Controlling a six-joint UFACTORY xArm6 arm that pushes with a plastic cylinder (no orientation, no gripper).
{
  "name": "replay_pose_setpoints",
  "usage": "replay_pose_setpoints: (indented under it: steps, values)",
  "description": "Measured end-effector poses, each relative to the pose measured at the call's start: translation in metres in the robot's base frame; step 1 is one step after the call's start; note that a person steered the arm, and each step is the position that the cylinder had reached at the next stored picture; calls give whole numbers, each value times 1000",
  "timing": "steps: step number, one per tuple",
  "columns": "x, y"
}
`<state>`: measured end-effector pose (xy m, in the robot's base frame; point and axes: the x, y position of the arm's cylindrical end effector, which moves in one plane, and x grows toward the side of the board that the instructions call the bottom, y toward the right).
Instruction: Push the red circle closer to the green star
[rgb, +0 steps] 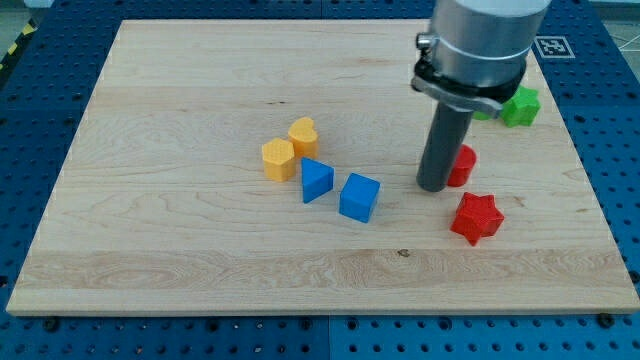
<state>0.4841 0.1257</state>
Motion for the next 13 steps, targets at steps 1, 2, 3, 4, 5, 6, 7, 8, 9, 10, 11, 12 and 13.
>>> replay_pose_setpoints:
  steps: [1,2,3,4,5,6,7,8,9,10,11,12,13]
  values:
    - [-2,1]
    - [-6,36]
    - [-9,43]
    - [-15,-7]
    - [-23,-26]
    - [-46,-23]
    - [-47,-19]
    - [-47,-18]
    - [-69,-18]
    - [-85,-6]
    - [-82,-16]
    - [-56,-29]
    - [-29,-1]
